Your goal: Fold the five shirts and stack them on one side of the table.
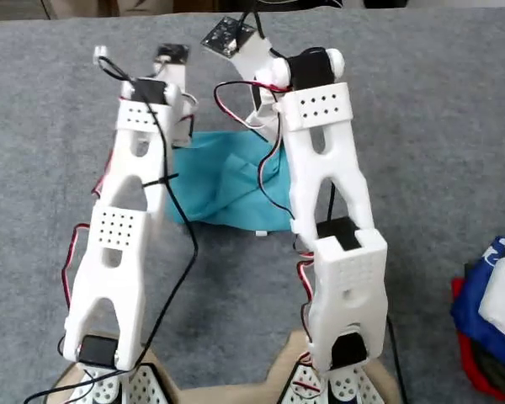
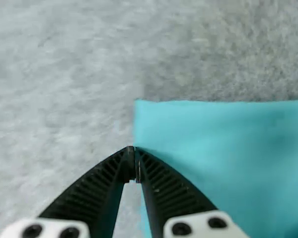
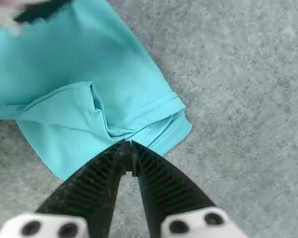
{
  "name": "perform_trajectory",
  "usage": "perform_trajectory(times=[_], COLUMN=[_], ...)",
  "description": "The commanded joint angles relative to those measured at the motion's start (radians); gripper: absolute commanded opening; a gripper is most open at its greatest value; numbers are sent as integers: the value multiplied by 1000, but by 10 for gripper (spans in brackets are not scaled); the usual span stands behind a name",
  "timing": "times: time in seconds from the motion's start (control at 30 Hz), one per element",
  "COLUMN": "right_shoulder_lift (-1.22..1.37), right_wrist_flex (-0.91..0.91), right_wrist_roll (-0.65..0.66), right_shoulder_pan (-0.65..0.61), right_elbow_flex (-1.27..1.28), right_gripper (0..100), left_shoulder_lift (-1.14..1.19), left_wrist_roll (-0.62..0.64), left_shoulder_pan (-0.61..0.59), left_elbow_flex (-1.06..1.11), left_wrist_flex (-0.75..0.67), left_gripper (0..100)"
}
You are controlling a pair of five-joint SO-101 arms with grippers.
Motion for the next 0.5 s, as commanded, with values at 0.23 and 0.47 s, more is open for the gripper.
perform_trajectory(times=[0.23, 0.47], right_shoulder_lift=[-67, -67], right_wrist_flex=[-2, -74], right_wrist_roll=[23, 14], right_shoulder_pan=[-76, -157], right_elbow_flex=[76, 185], right_gripper=[7, 48], left_shoulder_lift=[-255, -463], left_wrist_roll=[84, 81], left_shoulder_pan=[-262, -477], left_elbow_flex=[-63, 238], left_wrist_flex=[69, 69], left_gripper=[209, 21])
